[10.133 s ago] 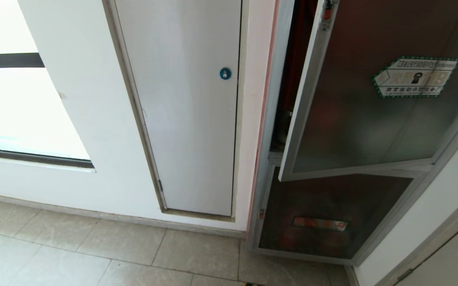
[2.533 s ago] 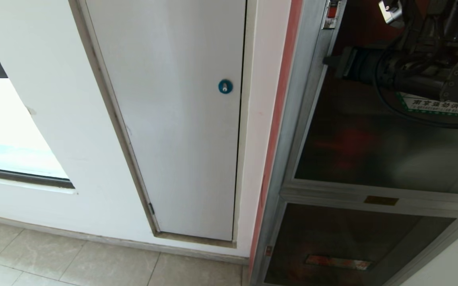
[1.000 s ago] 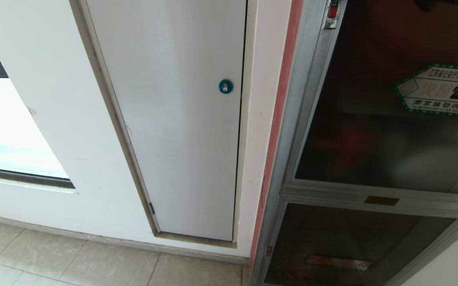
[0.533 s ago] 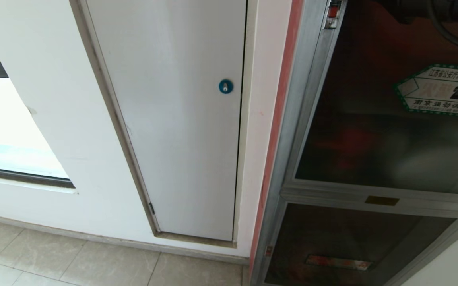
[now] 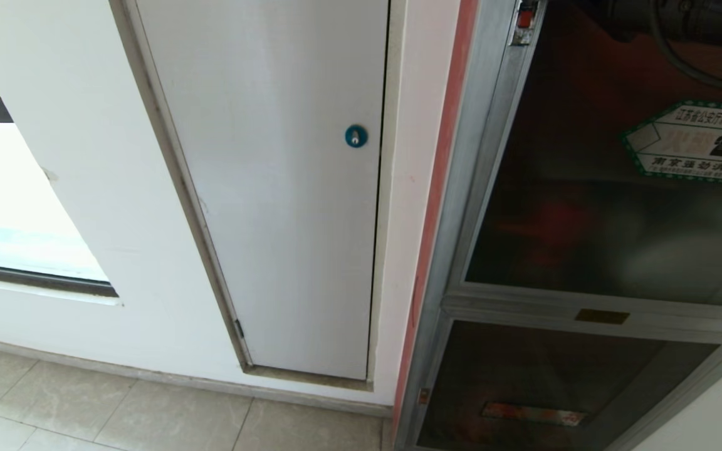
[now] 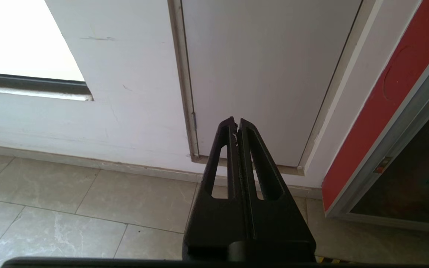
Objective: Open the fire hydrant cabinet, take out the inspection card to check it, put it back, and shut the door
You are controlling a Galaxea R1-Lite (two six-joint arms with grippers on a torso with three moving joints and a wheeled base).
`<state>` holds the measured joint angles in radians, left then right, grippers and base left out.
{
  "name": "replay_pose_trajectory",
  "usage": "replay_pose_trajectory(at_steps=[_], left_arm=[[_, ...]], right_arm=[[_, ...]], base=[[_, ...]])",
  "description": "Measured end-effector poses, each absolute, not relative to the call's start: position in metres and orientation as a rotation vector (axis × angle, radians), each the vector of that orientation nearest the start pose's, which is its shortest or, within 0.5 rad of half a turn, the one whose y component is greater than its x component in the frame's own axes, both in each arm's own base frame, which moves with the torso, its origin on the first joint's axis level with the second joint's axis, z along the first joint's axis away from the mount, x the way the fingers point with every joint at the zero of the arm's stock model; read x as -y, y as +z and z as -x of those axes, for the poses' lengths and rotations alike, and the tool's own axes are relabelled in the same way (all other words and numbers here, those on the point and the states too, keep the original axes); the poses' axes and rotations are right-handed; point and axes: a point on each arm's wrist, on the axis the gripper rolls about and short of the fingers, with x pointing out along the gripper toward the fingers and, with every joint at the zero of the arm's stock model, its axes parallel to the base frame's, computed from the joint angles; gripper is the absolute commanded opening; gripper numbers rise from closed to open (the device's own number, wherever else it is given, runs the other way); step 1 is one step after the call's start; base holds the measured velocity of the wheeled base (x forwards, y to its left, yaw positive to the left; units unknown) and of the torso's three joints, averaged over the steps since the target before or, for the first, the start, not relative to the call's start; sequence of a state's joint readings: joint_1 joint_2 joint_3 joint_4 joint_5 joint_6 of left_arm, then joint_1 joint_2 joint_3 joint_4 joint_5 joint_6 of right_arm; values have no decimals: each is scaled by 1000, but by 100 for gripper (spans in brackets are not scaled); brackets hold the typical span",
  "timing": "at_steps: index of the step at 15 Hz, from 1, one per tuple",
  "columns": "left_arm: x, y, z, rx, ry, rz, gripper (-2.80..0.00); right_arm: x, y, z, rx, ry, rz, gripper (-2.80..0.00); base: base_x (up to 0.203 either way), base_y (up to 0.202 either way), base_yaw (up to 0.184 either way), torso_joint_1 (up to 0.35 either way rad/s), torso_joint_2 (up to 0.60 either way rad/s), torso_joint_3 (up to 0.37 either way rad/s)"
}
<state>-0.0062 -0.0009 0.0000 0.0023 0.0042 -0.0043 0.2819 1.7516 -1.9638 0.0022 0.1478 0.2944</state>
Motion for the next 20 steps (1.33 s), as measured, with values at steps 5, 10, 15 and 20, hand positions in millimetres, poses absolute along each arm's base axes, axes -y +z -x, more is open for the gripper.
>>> replay_pose_trajectory(at_steps=[5, 10, 15, 20], left_arm=[[0, 75, 23, -1, -2, 4, -280], [0, 75, 23, -1, -2, 4, -280], [0, 75, 23, -1, -2, 4, -280], [0, 75, 23, -1, -2, 4, -280]], right_arm=[[-86, 427, -300, 163, 442, -303, -280], [-83, 423, -308, 158, 427, -301, -280], [-80, 418, -317, 161, 415, -299, -280], [-77, 413, -326, 158, 398, -298, -280]], base=[[0, 0, 0, 0, 0, 0], [0, 0, 0, 0, 0, 0], [0, 0, 0, 0, 0, 0], [0, 0, 0, 0, 0, 0]])
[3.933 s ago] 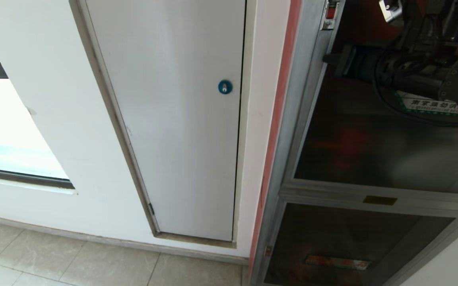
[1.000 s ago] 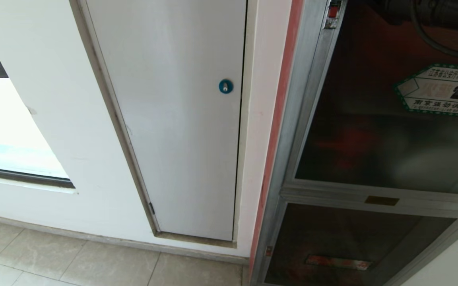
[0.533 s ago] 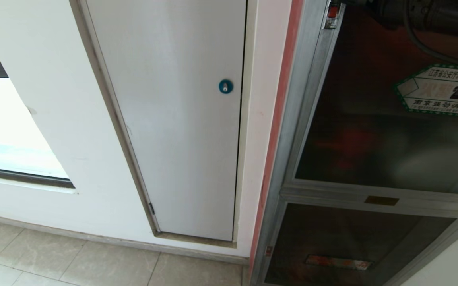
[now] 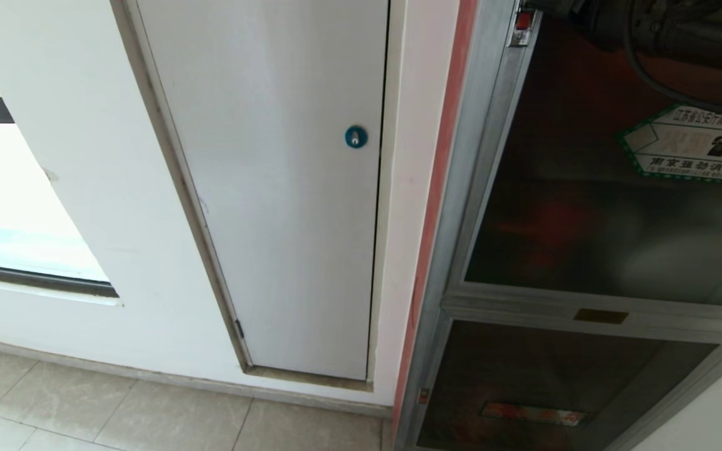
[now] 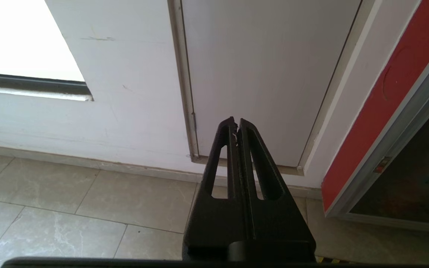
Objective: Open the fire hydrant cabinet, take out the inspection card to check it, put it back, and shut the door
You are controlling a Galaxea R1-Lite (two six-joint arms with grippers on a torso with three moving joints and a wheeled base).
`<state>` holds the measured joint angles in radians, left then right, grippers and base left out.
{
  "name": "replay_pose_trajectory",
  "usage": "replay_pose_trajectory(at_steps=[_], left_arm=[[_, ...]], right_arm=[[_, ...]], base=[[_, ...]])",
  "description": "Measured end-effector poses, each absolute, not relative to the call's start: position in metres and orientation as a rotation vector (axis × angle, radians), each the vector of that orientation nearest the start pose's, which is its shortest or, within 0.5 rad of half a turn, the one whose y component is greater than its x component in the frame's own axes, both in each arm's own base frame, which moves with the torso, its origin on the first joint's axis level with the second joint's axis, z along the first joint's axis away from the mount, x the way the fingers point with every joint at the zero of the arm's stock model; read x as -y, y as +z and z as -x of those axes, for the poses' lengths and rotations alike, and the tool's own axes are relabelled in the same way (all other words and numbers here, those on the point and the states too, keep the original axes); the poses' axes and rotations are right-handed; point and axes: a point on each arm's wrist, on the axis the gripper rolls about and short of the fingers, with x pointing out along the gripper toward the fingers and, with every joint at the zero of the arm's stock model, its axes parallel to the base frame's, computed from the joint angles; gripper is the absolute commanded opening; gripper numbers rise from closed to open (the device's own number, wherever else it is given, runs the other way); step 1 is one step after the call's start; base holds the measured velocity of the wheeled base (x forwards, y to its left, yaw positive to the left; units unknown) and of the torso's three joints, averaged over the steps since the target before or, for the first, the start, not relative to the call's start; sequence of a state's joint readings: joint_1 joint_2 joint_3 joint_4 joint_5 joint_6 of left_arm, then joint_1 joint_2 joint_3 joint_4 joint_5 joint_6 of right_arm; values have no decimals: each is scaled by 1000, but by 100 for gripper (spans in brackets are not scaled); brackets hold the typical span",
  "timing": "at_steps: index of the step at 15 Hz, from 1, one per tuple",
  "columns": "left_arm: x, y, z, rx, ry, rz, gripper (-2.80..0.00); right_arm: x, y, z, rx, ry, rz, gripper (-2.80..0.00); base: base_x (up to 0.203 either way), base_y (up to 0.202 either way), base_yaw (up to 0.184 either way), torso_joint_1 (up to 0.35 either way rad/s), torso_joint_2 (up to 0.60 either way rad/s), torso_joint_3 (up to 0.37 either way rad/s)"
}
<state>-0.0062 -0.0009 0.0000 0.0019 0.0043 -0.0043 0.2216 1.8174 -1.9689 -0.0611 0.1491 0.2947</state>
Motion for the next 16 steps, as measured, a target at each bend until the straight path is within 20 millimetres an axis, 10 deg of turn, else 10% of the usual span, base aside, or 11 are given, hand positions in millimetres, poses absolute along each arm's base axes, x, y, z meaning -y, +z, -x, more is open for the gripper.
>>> replay_pose_trajectory(at_steps=[16], left_arm=[[0, 75, 23, -1, -2, 4, -280]], right_arm=[[-75, 404, -339, 136, 383, -295, -280]], base=[[0, 0, 0, 0, 0, 0]])
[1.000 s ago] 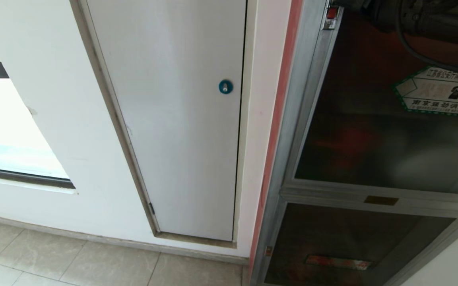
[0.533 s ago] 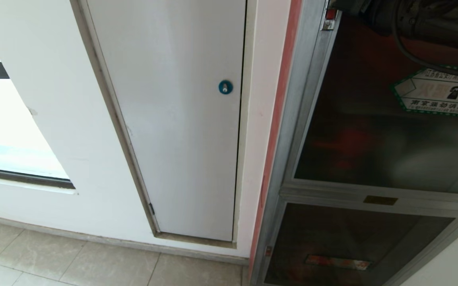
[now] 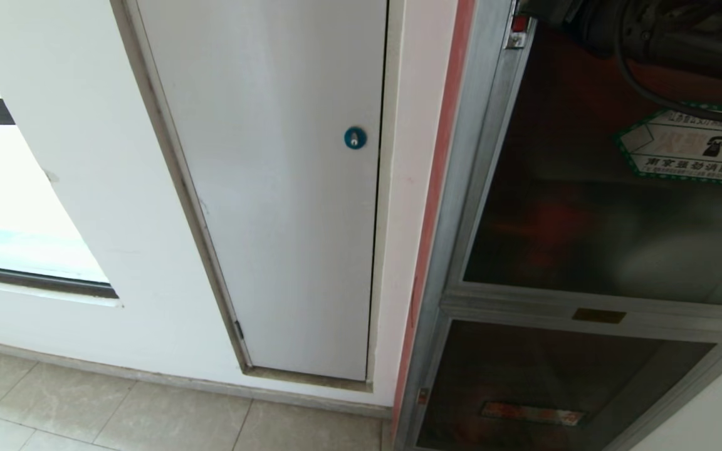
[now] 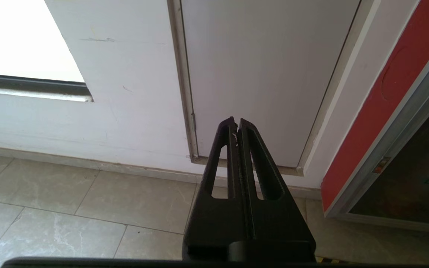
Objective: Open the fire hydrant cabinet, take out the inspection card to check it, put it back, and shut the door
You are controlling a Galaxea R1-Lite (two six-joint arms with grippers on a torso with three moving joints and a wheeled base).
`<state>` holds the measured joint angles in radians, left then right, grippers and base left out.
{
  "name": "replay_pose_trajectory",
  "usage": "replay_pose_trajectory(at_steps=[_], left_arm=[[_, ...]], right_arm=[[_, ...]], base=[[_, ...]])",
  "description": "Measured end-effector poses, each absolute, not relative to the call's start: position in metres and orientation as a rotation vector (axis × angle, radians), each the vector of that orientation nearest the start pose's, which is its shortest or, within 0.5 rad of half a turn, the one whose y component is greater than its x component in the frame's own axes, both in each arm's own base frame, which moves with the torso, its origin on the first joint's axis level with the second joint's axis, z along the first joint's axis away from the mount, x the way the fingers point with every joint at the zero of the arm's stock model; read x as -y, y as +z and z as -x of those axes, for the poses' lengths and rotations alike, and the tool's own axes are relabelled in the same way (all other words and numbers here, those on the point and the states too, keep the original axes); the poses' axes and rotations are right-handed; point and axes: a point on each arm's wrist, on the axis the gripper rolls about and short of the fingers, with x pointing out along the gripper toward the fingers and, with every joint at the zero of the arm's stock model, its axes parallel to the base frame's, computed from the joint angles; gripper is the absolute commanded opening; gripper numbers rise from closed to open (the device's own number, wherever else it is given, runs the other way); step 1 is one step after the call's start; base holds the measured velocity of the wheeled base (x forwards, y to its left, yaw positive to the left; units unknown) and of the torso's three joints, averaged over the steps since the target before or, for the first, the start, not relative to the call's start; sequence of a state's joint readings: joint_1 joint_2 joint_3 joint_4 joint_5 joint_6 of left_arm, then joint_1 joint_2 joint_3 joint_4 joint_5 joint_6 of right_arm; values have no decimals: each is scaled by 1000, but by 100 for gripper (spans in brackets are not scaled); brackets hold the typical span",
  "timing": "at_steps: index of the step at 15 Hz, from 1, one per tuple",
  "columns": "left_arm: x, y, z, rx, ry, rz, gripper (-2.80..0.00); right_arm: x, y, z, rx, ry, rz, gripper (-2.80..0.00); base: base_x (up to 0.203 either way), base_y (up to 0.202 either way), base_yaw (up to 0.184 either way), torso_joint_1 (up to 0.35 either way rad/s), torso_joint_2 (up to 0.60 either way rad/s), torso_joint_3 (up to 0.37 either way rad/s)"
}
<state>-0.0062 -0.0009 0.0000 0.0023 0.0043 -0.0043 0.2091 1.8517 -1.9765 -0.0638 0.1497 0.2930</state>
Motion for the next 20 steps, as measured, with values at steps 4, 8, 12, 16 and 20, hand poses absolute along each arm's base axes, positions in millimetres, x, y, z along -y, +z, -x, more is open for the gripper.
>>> replay_pose_trajectory(at_steps=[4, 8, 12, 16, 20], left_arm=[[0, 75, 23, -1, -2, 4, -280], [0, 75, 23, -1, -2, 4, -280], [0, 75, 23, -1, -2, 4, -280], [0, 75, 23, -1, -2, 4, -280], [0, 75, 23, -1, -2, 4, -280]], right_arm=[[-76, 401, -342, 122, 383, -294, -280], [-75, 400, -344, 126, 380, -294, -280], [-75, 400, -344, 128, 378, -294, -280], [-74, 402, -342, 133, 377, -295, -280], [-73, 407, -335, 141, 381, -296, -280]], base=[[0, 0, 0, 0, 0, 0], [0, 0, 0, 0, 0, 0], [0, 0, 0, 0, 0, 0], [0, 0, 0, 0, 0, 0], [0, 0, 0, 0, 0, 0]])
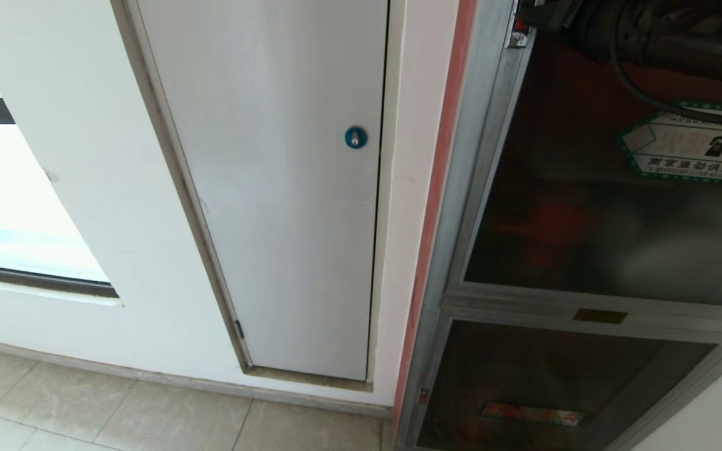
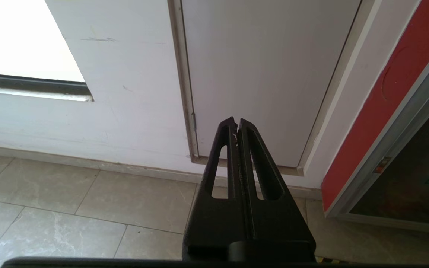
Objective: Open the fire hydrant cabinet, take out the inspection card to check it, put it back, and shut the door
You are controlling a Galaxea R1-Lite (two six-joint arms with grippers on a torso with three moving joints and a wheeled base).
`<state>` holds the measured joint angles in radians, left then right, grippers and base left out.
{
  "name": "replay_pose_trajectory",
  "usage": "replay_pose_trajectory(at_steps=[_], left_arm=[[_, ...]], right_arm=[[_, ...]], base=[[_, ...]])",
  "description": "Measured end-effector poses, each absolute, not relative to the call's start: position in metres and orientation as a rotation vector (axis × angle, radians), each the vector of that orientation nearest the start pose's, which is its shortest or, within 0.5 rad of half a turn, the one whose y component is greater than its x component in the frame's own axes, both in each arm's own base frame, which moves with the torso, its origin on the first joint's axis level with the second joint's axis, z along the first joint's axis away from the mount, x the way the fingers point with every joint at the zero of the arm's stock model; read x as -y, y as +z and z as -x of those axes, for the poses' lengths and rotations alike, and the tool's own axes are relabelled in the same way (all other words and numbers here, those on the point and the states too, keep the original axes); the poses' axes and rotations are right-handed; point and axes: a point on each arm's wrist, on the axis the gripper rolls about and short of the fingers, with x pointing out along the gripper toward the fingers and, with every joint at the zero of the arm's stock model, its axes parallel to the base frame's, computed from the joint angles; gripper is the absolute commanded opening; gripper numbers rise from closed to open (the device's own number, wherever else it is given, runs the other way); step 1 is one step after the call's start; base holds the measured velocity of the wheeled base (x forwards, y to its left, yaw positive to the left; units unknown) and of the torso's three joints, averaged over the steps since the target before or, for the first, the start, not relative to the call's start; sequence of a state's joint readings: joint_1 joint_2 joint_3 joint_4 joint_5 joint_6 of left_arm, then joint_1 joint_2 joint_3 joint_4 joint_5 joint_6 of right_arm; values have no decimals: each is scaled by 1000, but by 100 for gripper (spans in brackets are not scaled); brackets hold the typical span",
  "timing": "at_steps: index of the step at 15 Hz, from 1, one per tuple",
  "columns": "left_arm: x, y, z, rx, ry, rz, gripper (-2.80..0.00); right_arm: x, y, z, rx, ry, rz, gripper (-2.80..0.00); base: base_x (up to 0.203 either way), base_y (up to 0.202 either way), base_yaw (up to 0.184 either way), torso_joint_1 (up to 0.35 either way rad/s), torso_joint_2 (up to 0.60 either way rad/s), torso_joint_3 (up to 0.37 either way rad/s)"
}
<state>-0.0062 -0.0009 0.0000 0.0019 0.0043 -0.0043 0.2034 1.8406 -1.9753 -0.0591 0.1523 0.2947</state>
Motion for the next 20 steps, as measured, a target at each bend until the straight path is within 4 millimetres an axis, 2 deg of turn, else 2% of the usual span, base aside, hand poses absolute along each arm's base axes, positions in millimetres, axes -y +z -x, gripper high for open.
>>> replay_pose_trajectory(at_steps=[14, 20], left_arm=[[0, 75, 23, -1, -2, 4, -280], [0, 75, 23, -1, -2, 4, -280]], right_arm=[[-71, 418, -312, 138, 388, -303, -280], [-68, 420, -294, 132, 392, -304, -280]], base=[[0, 0, 0, 0, 0, 0], [0, 0, 0, 0, 0, 0]])
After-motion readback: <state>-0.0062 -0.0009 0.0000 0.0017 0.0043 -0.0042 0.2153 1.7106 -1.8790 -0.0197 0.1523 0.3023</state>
